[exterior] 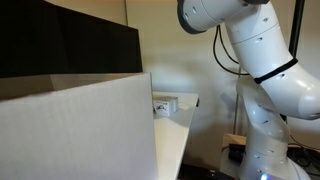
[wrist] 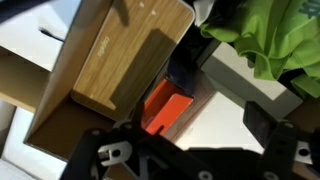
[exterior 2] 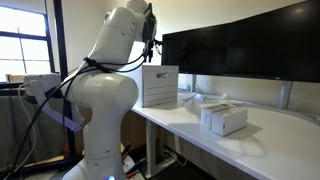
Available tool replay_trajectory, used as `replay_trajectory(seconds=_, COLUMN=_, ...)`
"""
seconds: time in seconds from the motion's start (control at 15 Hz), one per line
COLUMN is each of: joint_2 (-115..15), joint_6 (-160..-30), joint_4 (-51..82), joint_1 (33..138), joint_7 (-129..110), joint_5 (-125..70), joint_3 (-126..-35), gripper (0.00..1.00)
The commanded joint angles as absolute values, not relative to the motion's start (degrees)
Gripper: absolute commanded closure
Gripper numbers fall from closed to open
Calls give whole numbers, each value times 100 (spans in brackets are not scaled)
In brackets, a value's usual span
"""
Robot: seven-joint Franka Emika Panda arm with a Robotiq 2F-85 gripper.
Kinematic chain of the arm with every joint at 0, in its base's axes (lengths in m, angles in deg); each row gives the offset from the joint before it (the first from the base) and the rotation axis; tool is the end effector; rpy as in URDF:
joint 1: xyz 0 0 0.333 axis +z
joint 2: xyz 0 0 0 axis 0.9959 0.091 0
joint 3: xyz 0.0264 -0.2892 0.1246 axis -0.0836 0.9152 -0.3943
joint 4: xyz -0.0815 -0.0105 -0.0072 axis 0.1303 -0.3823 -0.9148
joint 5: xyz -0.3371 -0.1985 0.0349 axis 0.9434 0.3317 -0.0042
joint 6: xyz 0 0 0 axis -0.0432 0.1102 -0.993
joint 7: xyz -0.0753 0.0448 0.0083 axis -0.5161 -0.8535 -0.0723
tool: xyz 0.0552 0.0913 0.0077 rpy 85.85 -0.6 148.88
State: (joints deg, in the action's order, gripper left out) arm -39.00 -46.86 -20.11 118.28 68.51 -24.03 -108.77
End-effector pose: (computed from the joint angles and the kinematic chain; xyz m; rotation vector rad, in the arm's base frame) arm 0.4405 0.5174 0.6068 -1.3596 -2.7560 -0.1246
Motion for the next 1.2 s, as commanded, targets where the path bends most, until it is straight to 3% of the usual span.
replay_trajectory(seconds=0.0, joint_2=-3727, joint_6=-4837, joint_4=-1911, joint_1=11989, joint_7=6869, joint_5=-2560, joint_3=-11046, gripper=0)
replay_trajectory(seconds=1.13, joint_2=-2957, joint_6=-5131, joint_4=-2643, joint_1=12756, joint_7=6855, joint_5=-1240, joint_3=-10471, gripper=0)
